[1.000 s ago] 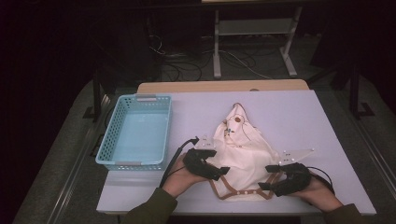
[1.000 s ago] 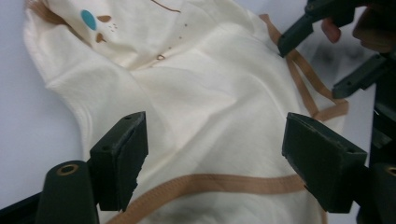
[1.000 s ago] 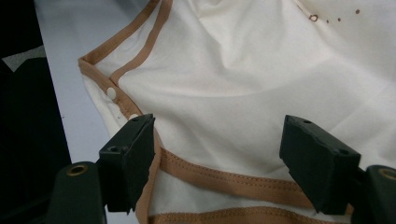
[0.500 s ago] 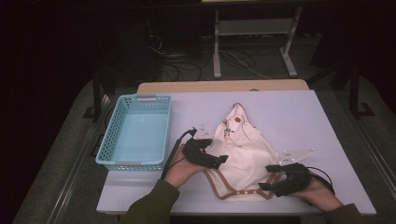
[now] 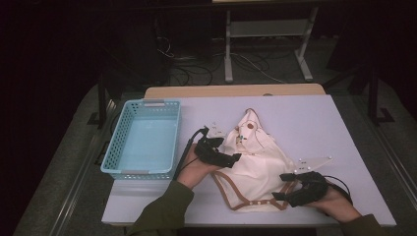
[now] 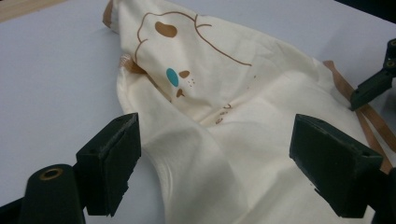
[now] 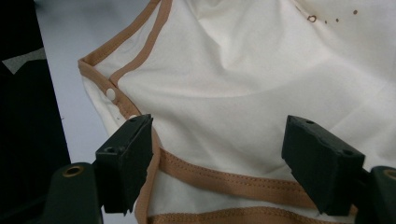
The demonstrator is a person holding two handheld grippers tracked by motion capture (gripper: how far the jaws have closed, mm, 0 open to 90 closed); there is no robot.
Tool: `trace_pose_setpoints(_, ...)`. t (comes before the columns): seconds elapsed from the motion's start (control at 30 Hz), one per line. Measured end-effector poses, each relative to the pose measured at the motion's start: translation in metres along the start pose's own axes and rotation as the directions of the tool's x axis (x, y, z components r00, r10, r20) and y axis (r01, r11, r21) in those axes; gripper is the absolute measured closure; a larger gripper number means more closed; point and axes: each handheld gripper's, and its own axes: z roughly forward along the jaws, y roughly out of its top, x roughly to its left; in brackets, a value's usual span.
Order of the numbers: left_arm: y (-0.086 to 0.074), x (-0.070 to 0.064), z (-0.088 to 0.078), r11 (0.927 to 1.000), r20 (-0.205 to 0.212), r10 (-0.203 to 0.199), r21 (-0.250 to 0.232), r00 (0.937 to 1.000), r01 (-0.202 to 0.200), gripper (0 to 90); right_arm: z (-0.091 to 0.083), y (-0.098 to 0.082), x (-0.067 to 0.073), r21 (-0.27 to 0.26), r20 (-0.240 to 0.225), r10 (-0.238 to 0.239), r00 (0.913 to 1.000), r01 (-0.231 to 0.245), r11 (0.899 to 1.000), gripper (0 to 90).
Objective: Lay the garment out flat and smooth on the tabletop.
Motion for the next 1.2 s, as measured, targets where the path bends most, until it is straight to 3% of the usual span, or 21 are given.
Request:
trace_pose_setpoints(0.33,0.007,0.008,0.007,0.9997,-0.025,-0.019,-0.018,0.9995,0.019,19.3,0.000,0.001,0.000,0.003,-0.001,0.005,1.0000,-0.005,1.000,24.0)
trace_pose_setpoints(0.73,0.022,0.023,0.013,0.9984,-0.068,-0.032,-0.048,0.9972,0.029,33.0,0.001,0.001,-0.001,-0.002,-0.007,0.009,0.9999,-0.009,1.000,24.0)
trace_pose_setpoints(1.03,0.028,0.034,0.024,0.9981,-0.092,-0.043,-0.049,0.9948,0.039,42.0,0.000,0.001,-0.001,-0.003,-0.009,0.003,1.0000,-0.003,1.000,24.0)
trace_pose_setpoints(1.2,0.031,0.040,0.035,0.9988,-0.104,-0.044,-0.026,0.9936,0.042,46.3,0.000,0.001,0.000,-0.001,-0.008,0.011,0.9999,-0.011,1.000,24.0)
